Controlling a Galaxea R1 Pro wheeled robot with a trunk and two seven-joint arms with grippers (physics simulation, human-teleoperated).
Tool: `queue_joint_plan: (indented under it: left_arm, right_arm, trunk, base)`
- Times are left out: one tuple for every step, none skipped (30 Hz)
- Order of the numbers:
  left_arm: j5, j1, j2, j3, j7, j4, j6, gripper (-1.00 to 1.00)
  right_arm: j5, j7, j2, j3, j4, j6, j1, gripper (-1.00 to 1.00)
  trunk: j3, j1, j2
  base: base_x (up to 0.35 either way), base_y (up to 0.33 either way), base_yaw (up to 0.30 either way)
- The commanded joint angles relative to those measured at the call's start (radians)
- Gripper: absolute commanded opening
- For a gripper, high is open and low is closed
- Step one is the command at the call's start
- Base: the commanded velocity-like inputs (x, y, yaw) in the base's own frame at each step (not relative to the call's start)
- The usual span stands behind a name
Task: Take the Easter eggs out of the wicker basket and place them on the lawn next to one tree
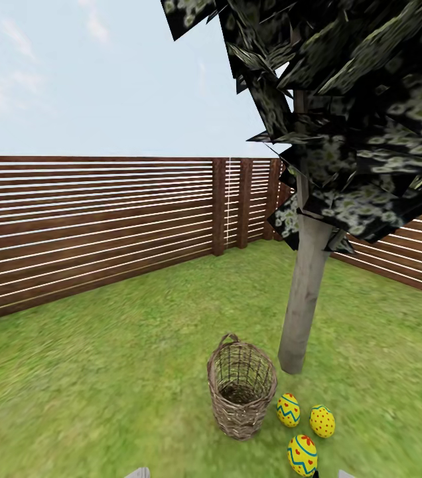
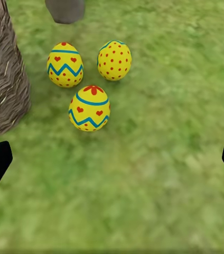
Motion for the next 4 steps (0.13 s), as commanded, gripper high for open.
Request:
queue_joint_plan:
  left_arm:
    - [-0.009,0.000,0.000,0.009,-0.003,-0.002,0.005,1.00]
    - [-0.009,0.000,0.000,0.009,-0.003,-0.002,0.005,1.00]
    - [-0.009,-0.001,0.000,0.009,-0.003,-0.002,0.005,1.00]
    - [-0.009,-0.001,0.000,0.009,-0.003,-0.002,0.005,1.00]
  right_arm:
    - [-0.006,-0.002,0.000,0.008,0.002,-0.003,-0.001,1.00]
    - [-0.005,-0.002,0.000,0.008,0.002,-0.003,-0.001,1.00]
    - [-0.006,-0.002,0.000,0.008,0.002,-0.003,-0.001,1.00]
    - [-0.005,-0.002,0.000,0.008,0.002,-0.003,-0.001,1.00]
  trunk:
    - [-0.001,0.000,-0.001]
    - [-0.001,0.000,-0.001]
    - [-0.001,0.000,-0.001]
    - [-0.001,0.000,-0.001]
  base:
    - [0.000,0.000,0.000]
    - [0.000,0.000,0.000]
    - [0.000,0.000,0.000]
    - [0.000,0.000,0.000]
